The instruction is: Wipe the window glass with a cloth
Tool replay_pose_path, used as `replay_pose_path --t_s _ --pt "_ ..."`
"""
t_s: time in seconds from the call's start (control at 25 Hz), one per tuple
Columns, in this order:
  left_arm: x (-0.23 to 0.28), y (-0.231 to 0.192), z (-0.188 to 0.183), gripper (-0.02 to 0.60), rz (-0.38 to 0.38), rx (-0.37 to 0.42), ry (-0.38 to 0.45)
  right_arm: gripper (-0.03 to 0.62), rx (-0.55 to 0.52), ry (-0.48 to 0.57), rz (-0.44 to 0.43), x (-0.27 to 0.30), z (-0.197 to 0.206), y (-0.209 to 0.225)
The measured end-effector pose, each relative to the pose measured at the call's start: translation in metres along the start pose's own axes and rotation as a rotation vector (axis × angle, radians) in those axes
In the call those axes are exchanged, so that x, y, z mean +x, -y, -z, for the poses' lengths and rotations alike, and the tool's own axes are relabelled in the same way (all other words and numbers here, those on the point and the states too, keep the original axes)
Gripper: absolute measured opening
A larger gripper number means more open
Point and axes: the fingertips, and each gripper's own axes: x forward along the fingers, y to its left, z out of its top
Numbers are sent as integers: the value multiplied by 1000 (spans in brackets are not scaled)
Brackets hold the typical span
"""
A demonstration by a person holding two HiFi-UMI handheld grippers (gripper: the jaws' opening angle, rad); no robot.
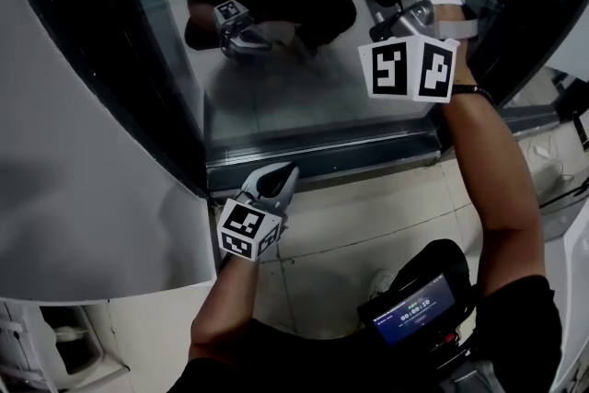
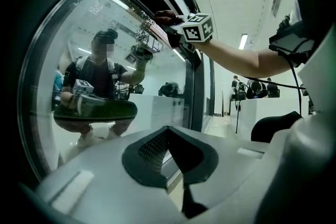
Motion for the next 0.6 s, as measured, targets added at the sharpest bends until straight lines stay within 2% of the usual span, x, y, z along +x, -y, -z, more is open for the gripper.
replay_pose_path --t_s 0.24,0.4,0.6 --pt "4 8 -4 17 15 2 2 44 -94 -42 14 23 15 4" --pt "4 10 -5 17 17 1 1 44 -75 -50 38 21 14 -7" --pt "5 9 -7 17 16 -13 13 44 -47 -42 28 17 12 -25"
